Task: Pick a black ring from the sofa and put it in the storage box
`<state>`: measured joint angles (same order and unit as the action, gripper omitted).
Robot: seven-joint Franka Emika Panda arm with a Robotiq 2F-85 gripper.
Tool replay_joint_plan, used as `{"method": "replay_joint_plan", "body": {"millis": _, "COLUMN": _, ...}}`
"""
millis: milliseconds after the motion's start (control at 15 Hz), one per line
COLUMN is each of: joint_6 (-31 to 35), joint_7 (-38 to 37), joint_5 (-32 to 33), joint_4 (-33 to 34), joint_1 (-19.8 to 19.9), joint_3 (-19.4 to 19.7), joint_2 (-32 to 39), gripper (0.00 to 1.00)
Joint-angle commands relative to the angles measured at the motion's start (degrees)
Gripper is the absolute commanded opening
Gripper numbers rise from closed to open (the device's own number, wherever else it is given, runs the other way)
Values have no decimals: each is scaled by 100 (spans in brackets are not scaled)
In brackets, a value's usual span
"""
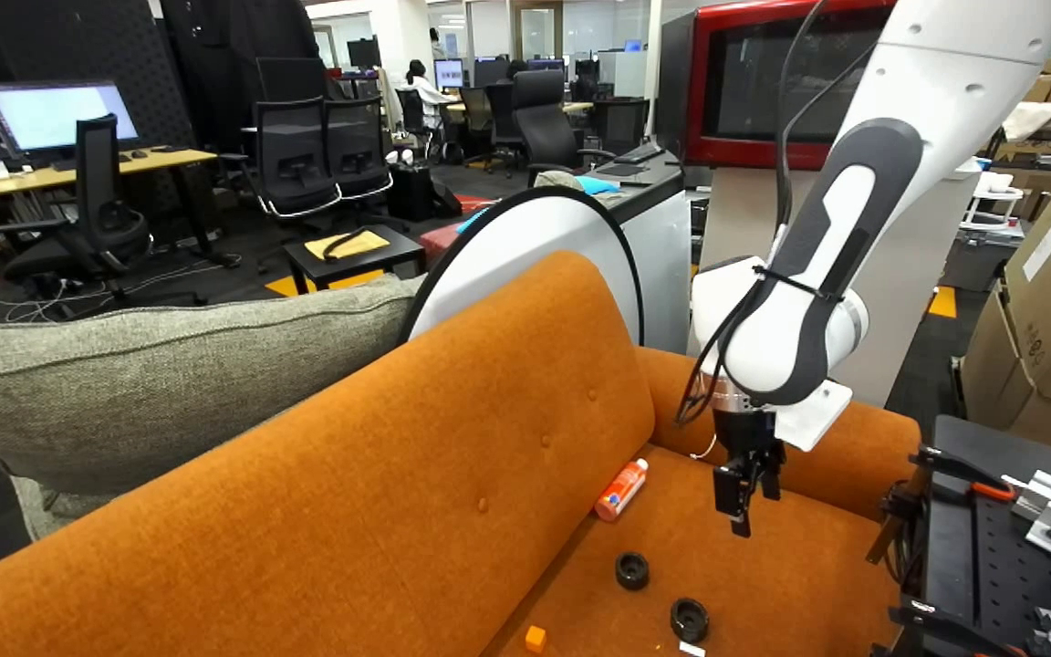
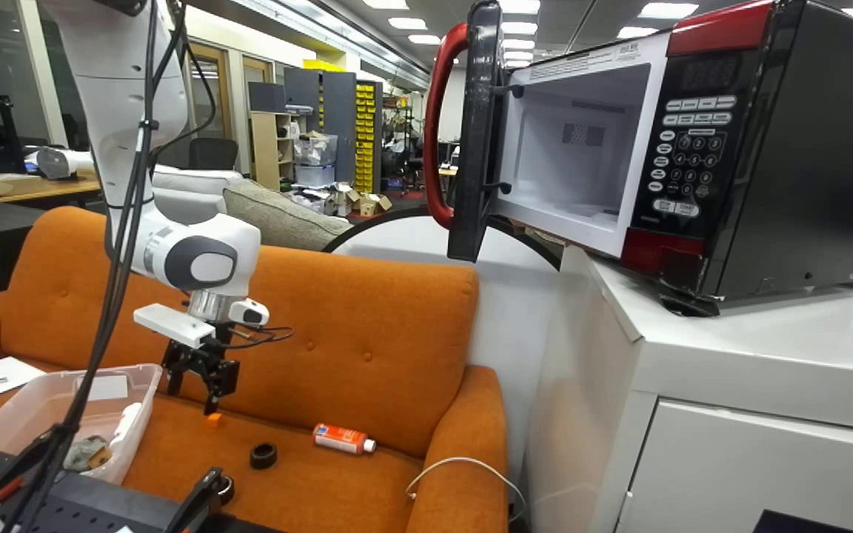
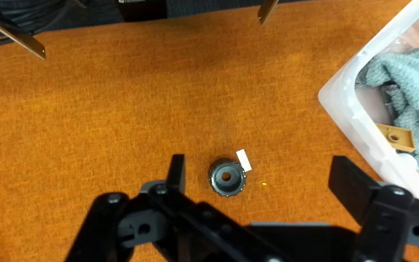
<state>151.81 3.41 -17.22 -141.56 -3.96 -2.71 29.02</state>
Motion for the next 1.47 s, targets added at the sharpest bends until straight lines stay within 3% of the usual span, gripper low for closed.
{"method": "replay_joint_plan", "body": {"millis": 0, "joint_6": 710, "joint_7": -411, "joint_5": 353, "joint_4": 361, "joint_1": -36, "joint_3": -4, "joint_2": 764, "gripper": 100}}
{"method": "replay_joint_plan", "body": {"millis": 267, "joint_6": 1232, "joint_7": -840, "joint_5": 748, "joint_4": 909, "joint_1": -240, "joint_3": 201, "joint_2": 1753, "gripper": 100}}
{"method": "replay_joint_plan", "body": {"millis": 400, "joint_6": 1220, "joint_7": -989, "joint_5": 721, "joint_4": 1223, "joint_1": -122, "joint_3": 130, "joint_2": 2175, "gripper": 100}}
{"method": "replay_joint_plan", "body": {"millis": 467, "joint_6": 1211, "joint_7": -901, "joint_5": 781, "joint_4": 979, "joint_1": -80, "joint_3": 92, "joint_2": 1941, "gripper": 100}}
{"method": "replay_joint_plan", "body": {"millis": 867, "joint_6": 1222, "joint_7": -974, "joint_5": 769, "joint_4": 1269, "joint_1": -87, "joint_3": 97, "joint_2": 2237, "gripper": 100}}
{"method": "replay_joint_plan", "body": {"millis": 1400, "joint_6": 1057, "joint_7": -1025, "joint_5": 954, "joint_4": 2254, "joint_1": -275, "joint_3": 185, "joint_2": 3385, "gripper": 100}}
